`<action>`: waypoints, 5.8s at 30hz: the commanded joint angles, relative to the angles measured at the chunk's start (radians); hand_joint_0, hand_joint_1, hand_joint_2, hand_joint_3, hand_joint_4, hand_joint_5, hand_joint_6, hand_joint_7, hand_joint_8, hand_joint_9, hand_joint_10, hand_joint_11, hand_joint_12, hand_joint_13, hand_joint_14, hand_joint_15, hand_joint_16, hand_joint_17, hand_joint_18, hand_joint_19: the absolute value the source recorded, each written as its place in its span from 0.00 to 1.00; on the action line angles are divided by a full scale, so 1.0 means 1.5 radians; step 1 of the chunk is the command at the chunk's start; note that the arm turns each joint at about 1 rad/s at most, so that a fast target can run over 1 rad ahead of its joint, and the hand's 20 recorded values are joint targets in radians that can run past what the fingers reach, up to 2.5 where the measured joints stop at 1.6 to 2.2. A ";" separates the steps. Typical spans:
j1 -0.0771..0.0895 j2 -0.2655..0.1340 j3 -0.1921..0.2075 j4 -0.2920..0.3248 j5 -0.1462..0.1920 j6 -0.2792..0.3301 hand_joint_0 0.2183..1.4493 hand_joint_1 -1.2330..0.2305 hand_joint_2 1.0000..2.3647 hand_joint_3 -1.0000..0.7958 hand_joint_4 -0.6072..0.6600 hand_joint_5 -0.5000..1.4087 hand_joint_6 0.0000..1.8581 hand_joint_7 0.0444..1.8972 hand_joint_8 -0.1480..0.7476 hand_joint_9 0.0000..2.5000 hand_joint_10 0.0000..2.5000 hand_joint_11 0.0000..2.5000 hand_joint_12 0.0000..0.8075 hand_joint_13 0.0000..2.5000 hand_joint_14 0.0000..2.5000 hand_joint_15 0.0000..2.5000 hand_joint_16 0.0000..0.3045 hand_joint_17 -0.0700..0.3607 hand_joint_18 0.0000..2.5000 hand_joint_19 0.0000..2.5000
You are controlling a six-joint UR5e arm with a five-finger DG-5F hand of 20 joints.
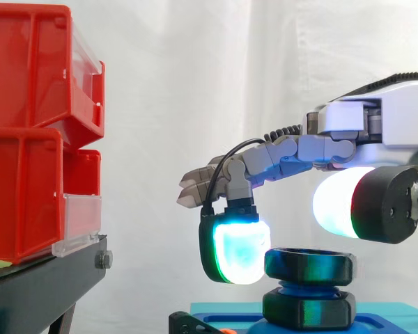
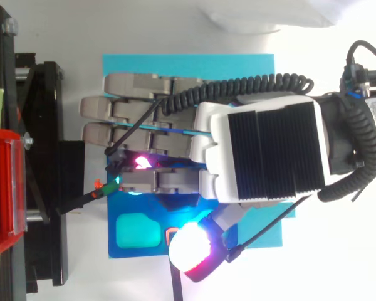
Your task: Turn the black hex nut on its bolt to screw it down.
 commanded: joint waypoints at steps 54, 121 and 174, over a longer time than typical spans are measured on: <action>0.007 -0.023 0.006 0.129 -0.056 -0.004 0.17 0.76 0.00 0.28 0.66 0.19 0.27 0.62 0.44 0.15 0.00 0.00 0.41 0.08 0.00 0.00 0.18 0.46 0.01 0.00; 0.010 -0.039 0.003 0.110 -0.059 0.008 0.18 0.73 0.00 0.28 0.64 0.20 0.40 0.60 0.45 0.21 0.00 0.02 0.38 0.10 0.00 0.00 0.17 0.44 0.02 0.00; -0.063 -0.039 0.003 0.140 -0.145 0.006 0.18 0.81 0.00 0.28 0.63 0.20 0.40 0.60 0.46 0.23 0.00 0.03 0.39 0.11 0.00 0.00 0.17 0.44 0.02 0.00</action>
